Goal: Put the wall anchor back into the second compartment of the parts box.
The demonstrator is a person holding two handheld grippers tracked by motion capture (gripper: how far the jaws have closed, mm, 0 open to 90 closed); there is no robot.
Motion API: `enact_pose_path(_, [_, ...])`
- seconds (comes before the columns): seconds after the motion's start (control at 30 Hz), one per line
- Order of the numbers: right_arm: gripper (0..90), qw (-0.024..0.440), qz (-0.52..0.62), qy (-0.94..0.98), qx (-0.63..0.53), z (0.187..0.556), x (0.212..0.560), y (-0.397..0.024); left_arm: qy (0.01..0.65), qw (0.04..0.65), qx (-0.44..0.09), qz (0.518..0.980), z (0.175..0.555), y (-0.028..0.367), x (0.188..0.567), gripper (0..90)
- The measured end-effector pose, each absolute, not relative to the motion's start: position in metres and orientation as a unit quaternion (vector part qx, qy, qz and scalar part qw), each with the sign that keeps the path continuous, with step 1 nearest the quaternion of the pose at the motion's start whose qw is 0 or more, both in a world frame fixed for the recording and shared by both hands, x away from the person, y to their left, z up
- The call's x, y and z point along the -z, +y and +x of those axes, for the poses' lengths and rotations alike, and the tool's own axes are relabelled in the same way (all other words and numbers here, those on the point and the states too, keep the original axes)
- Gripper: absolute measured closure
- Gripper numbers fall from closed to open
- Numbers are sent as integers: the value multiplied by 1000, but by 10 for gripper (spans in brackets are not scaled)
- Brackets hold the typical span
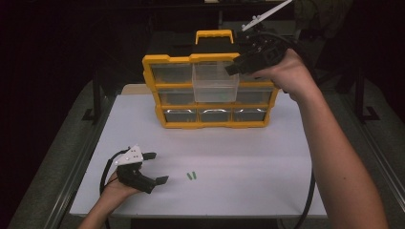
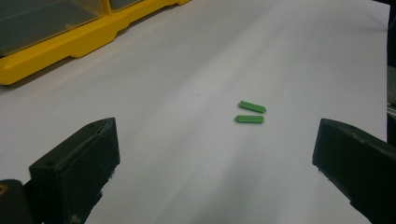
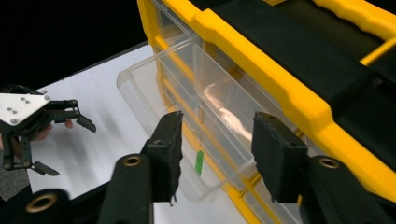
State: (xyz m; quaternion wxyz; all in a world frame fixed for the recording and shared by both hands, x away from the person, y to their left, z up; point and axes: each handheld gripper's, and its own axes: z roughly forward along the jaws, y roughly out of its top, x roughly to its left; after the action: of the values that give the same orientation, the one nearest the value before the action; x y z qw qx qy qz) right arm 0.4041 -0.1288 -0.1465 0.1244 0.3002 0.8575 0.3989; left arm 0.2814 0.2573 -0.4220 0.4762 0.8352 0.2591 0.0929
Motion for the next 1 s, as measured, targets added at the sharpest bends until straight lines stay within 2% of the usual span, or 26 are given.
enact_pose_path(0.1, [439, 123, 305, 853, -404, 398, 149, -137, 259, 476, -92, 835, 281, 257, 422, 8])
enact_pose_path(0.47, [279, 127, 301, 854, -406, 385, 165, -150, 258, 471, -89, 839, 281, 257, 422, 8])
enact_pose_path(1.0, [191, 113, 300, 851, -416, 366, 224, -152, 258, 476, -89, 836, 281, 256, 423, 8])
